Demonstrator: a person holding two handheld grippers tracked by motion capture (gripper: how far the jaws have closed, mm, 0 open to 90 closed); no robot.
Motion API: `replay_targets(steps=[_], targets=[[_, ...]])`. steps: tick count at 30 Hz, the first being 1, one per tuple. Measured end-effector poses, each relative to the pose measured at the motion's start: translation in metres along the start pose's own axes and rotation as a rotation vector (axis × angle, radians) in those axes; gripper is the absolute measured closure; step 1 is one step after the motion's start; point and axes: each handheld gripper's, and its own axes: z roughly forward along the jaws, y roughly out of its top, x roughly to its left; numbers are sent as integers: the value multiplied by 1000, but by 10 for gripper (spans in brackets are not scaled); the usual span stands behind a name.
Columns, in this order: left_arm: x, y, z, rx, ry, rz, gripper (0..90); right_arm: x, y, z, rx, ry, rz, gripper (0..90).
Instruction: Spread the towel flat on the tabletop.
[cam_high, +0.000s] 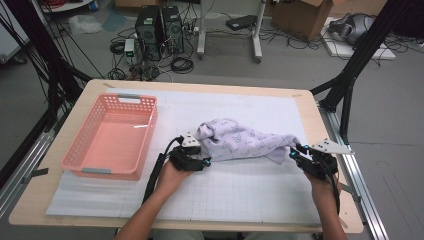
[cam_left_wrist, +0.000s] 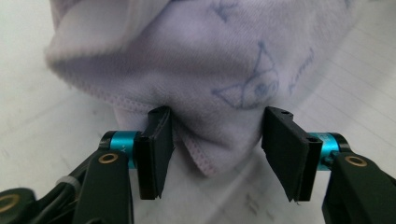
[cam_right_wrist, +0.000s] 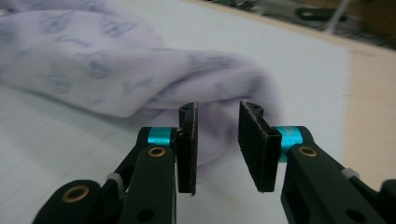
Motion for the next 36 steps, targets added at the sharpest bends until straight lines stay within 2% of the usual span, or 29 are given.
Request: replay_targets(steps=[2,3,4,5,6,7,8,9,11,12,13,14,15,16,17,18,19,20,21,22,23,26,27,28,29,30,32,34,36], targets=[[-3,1,2,-2,27,16,563,9,-2,8,41,64,-25,652],[-2,1,1,-8,14,19,769,17,-4,22,75,97,-46,608],[-2,1,0,-15,0,26,769,17,-4,22,75,97,-46,608],[-2,1,-2,-16,-5,29,822,23,-4,39,111,98,-53,565],[-2,1,-4,-26,-20,18,822,23,-4,39,111,98,-53,565],[-1,1,-8,-44,-44,-3,823,27,-2,54,140,55,-70,549],[0,1,-12,-70,-66,-23,823,27,-2,54,140,55,-70,549],[0,2,-18,-94,-92,-37,823,28,-2,68,196,22,-90,611],[0,4,-30,-126,-124,-40,822,27,-3,73,224,32,-95,653],[-1,5,-36,-142,-137,-40,821,26,-3,74,214,43,-74,715],[-1,5,-42,-155,-157,-41,820,26,-2,70,223,74,-83,846],[-1,5,-48,-167,-164,-39,820,26,-2,70,223,74,-83,846],[-2,4,-59,-186,-178,-33,819,29,-2,64,234,114,-104,864],[-2,4,-59,-186,-178,-33,818,29,-2,64,234,114,-104,864],[-1,2,-71,-216,-193,-43,818,34,-1,53,231,173,-113,865],[-1,2,-71,-216,-193,-43,818,34,-1,53,231,173,-113,865],[0,1,-77,-234,-200,-44,818,37,-3,38,240,218,-122,865],[1,0,-82,-245,-202,-46,818,37,-3,38,240,218,-122,865],[2,-1,-87,-256,-201,-46,817,36,-5,23,246,244,-133,865],[3,-1,-91,-268,-202,-51,817,36,-5,23,246,244,-133,865],[5,-1,-93,-276,-202,-54,813,33,-5,10,235,255,-116,864],[8,1,-90,-278,-197,-75,809,29,-4,2,205,270,-92,804],[9,3,-86,-275,-190,-80,808,26,-2,-1,152,289,-40,623],[9,4,-83,-276,-187,-82,808,26,-2,-1,152,289,-40,623],[9,9,-74,-268,-181,-83,808,28,2,-2,93,350,-7,511],[9,9,-74,-268,-181,-83,808,28,2,-2,93,350,-7,511],[9,14,-66,-262,-173,-83,808,36,7,1,50,356,-24,421],[10,19,-57,-252,-156,-93,809,44,11,13,72,309,-52,432],[12,25,-51,-256,-139,-104,809,49,14,31,106,295,-78,604]])
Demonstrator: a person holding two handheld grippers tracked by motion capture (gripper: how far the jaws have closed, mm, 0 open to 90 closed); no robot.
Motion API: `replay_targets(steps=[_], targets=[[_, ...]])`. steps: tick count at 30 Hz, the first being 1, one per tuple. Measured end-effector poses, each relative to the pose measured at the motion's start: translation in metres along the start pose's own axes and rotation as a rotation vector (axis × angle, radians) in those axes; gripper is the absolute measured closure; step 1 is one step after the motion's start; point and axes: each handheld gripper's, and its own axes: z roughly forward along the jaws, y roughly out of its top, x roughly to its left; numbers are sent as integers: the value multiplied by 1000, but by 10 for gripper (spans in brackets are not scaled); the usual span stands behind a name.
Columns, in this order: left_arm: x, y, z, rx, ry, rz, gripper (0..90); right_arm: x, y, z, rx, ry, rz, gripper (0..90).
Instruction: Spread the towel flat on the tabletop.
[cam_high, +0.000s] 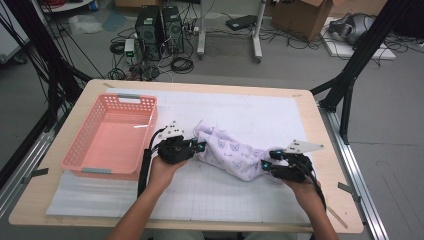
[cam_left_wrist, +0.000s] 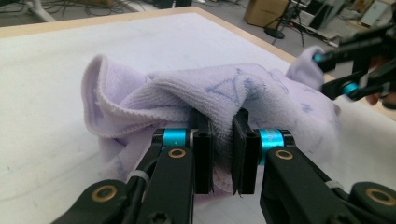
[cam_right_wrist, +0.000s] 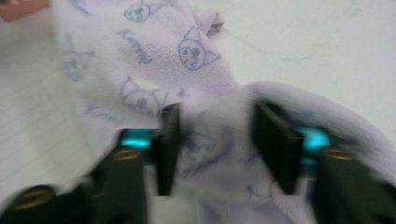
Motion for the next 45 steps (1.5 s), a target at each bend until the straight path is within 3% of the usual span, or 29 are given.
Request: replay_targets(steps=[1,4,5,6,7,8,9,10,11,12,13,14,15,17,21,23,26,28,29,30,32,35,37,40,41,42,43,44,45], targets=[[2,2,3,-4,16,-2,809,-4,6,15,37,-20,-27,804],[12,8,14,39,47,-3,810,-11,13,27,44,-50,-26,835],[19,11,20,59,80,1,810,-22,20,34,20,-84,2,843],[19,11,20,59,80,1,810,-22,20,34,20,-84,2,843],[22,12,23,61,95,-3,811,-31,28,37,-10,-136,33,843],[25,13,25,59,121,-3,811,-31,28,37,-10,-136,33,843],[28,14,28,61,150,-9,812,-42,35,37,-69,-187,80,843],[32,15,30,58,177,-14,812,-42,35,37,-69,-187,80,843],[35,15,32,40,208,-25,812,-52,43,38,-92,-257,121,842],[40,14,33,27,225,-39,812,-52,43,38,-92,-257,121,842],[48,10,35,22,233,-83,761,-62,48,39,-113,-325,162,834],[48,10,35,22,233,-83,671,-62,48,39,-113,-325,162,834],[51,8,35,33,234,-102,586,-67,49,36,-153,-365,215,797],[50,6,32,48,207,-99,534,-70,50,34,-162,-377,213,729],[43,4,15,5,214,-85,469,-66,48,22,-163,-398,192,672],[40,1,7,26,187,-90,476,-62,47,13,-177,-377,174,671],[29,-9,-3,-7,185,-44,526,-55,44,7,-167,-364,132,673],[26,-16,-5,9,150,-35,558,-49,39,3,-152,-344,108,673],[23,-24,-3,40,91,-45,562,-44,32,0,-137,-335,76,673],[23,-24,-3,40,91,-45,559,-44,32,0,-137,-335,76,673],[17,-27,4,110,55,-25,527,-39,24,-2,-121,-317,72,674],[2,-28,18,140,6,16,515,-29,6,-2,-100,-279,65,673],[-8,-29,37,185,41,52,480,-25,-2,-1,-98,-257,72,673],[-11,-30,48,198,90,58,517,-22,-9,3,-83,-240,82,673],[-13,-31,52,196,111,63,594,-20,-12,8,-72,-224,89,671],[-14,-31,54,198,124,68,594,-20,-12,8,-72,-224,89,671],[-15,-31,56,199,123,75,765,-20,-13,15,-56,-202,93,646],[-15,-31,56,199,123,75,816,-20,-13,15,-56,-202,93,646],[-15,-31,55,185,108,66,831,-19,-10,26,-49,-210,83,557]])
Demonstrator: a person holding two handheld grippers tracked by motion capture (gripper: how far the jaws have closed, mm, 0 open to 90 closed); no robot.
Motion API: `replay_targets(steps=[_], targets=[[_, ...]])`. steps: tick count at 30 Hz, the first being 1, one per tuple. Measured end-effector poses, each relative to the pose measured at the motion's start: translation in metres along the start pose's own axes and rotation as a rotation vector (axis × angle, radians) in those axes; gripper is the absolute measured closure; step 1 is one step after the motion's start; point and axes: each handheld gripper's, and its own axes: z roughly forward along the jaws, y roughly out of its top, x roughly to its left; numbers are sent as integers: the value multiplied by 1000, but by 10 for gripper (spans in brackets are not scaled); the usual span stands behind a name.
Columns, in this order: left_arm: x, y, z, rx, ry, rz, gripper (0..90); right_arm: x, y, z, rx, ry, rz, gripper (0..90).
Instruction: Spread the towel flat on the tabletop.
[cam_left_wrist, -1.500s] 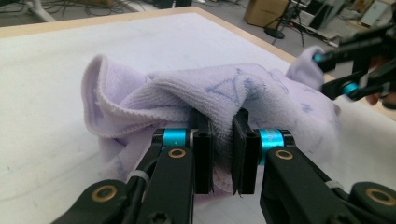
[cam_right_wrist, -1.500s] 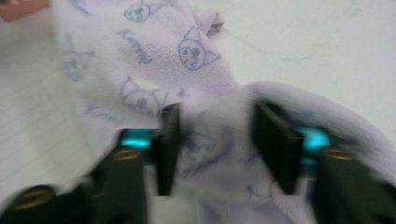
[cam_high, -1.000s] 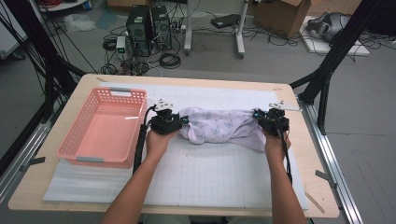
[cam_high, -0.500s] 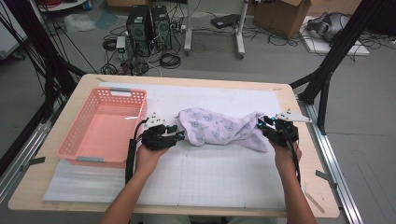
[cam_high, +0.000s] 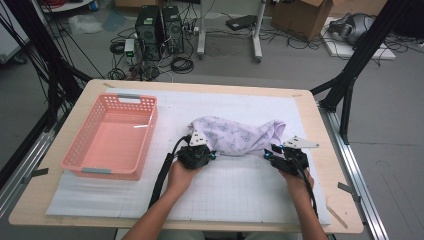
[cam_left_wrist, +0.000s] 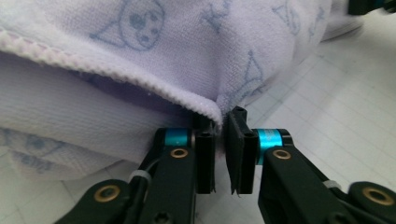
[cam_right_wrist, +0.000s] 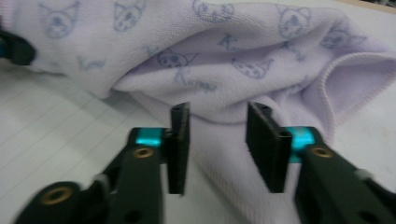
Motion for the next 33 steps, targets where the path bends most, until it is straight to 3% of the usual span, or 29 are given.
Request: replay_targets(steps=[3,4,5,6,8,9,10,13,14,17,18,23,24,27,29,30,31,32,33], targets=[[3,1,-5,-23,-24,-29,838,2,5,14,18,-3,12,519],[5,3,-13,-52,-50,-34,840,3,10,26,31,-13,8,602],[5,3,-13,-52,-50,-34,840,3,10,26,31,-13,8,602],[5,4,-18,-63,-55,-34,840,5,13,32,58,4,-27,814],[7,6,-33,-85,-72,-24,840,8,14,30,53,16,-48,849],[7,6,-33,-85,-72,-24,840,8,14,30,53,16,-48,849],[7,6,-42,-99,-101,-25,840,8,15,21,47,37,-41,853],[6,6,-50,-106,-117,-7,838,9,16,8,29,42,-56,853],[6,5,-55,-113,-117,-3,837,10,17,-8,8,53,-70,853],[8,2,-70,-160,-147,-49,835,11,16,-24,-10,60,-83,856],[9,0,-74,-169,-146,-54,834,9,14,-37,-17,60,-92,857],[11,-5,-88,-186,-137,-65,835,7,6,-60,-31,67,-78,856],[11,-5,-90,-192,-134,-65,834,6,3,-71,-24,52,-96,856],[13,-6,-95,-204,-139,-71,829,4,-1,-81,-18,56,-95,857],[13,-7,-94,-202,-120,-66,824,3,-3,-88,-2,37,-108,856],[14,-8,-93,-197,-104,-76,695,1,-6,-90,16,60,-86,822],[15,-9,-91,-190,-87,-88,695,1,-6,-90,16,60,-86,822],[17,-11,-88,-178,-93,-106,588,1,-9,-90,6,65,-71,709],[17,-12,-86,-166,-95,-119,588,1,-9,-90,6,65,-71,709]])
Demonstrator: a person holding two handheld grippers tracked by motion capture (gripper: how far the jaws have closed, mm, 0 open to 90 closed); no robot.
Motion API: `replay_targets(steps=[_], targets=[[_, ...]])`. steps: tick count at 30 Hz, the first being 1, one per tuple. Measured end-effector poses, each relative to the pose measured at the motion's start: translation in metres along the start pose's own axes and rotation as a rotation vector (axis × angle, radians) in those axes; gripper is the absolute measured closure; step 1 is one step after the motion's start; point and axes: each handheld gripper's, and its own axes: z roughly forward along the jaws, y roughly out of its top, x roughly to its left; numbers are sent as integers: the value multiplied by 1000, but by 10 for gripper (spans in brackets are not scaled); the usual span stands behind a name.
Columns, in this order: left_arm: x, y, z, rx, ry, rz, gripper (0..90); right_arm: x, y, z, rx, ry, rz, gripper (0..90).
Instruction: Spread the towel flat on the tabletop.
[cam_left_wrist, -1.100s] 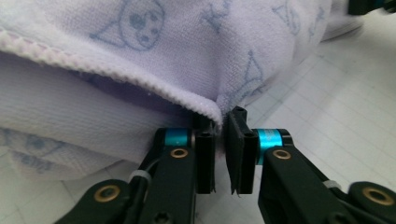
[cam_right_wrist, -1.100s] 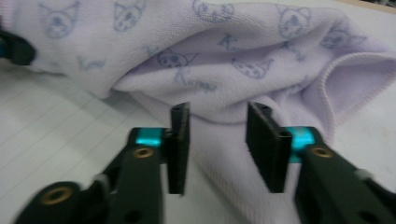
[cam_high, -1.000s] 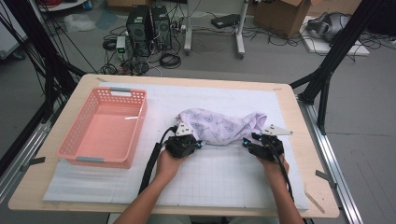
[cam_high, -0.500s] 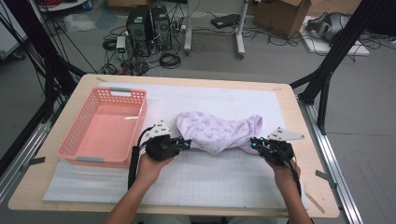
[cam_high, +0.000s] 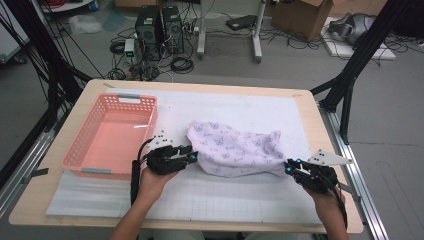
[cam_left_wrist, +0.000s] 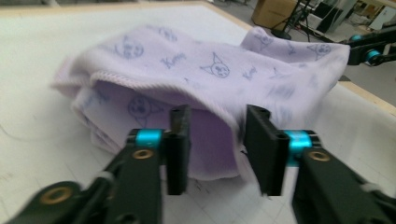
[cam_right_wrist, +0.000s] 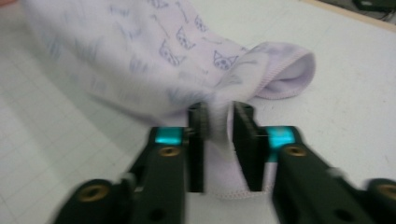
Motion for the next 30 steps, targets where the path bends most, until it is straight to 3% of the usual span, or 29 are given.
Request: replay_targets(steps=[1,6,7,8,9,10,11,12,13,14,15,16,17,18,19,20,22,23,24,25,28,30], targets=[[1,-1,2,13,11,12,499,0,-1,-1,-41,0,16,675],[2,-2,7,20,27,25,441,-2,2,6,-61,-17,39,606],[2,-2,10,24,25,19,418,0,4,17,-39,-19,28,572],[3,-3,13,32,25,16,418,0,4,17,-39,-19,28,572],[3,-4,17,41,24,9,416,1,6,32,-14,-16,22,537],[4,-4,22,56,22,3,416,1,6,32,-14,-16,22,537],[4,-5,27,73,18,-2,411,2,8,50,23,2,28,507],[3,-7,32,91,17,-4,411,2,8,50,23,2,28,507],[2,-8,37,108,17,1,435,6,10,67,67,23,14,494],[1,-9,42,128,19,13,435,6,10,67,67,23,14,494],[0,-10,46,144,30,28,552,9,11,83,119,38,-7,483],[-1,-10,49,157,49,53,552,9,11,83,119,38,-7,483],[0,-8,53,150,93,76,785,12,14,94,154,36,-37,592],[0,-8,53,150,93,76,851,12,14,94,154,36,-37,592],[3,-6,54,139,107,63,867,11,15,102,188,50,-61,786],[6,-2,54,134,125,47,867,11,15,102,188,50,-61,786],[12,7,54,106,159,34,878,6,18,104,169,34,-46,813],[14,12,55,85,192,41,896,-4,23,103,112,-2,12,815],[17,18,55,74,214,48,896,-4,23,103,112,-2,12,815],[22,24,56,56,229,38,896,-9,26,102,77,-18,48,814],[32,36,61,41,262,17,897,-22,33,102,-11,-62,113,813],[37,38,65,43,246,-14,896,-27,39,104,-30,-82,136,813]])
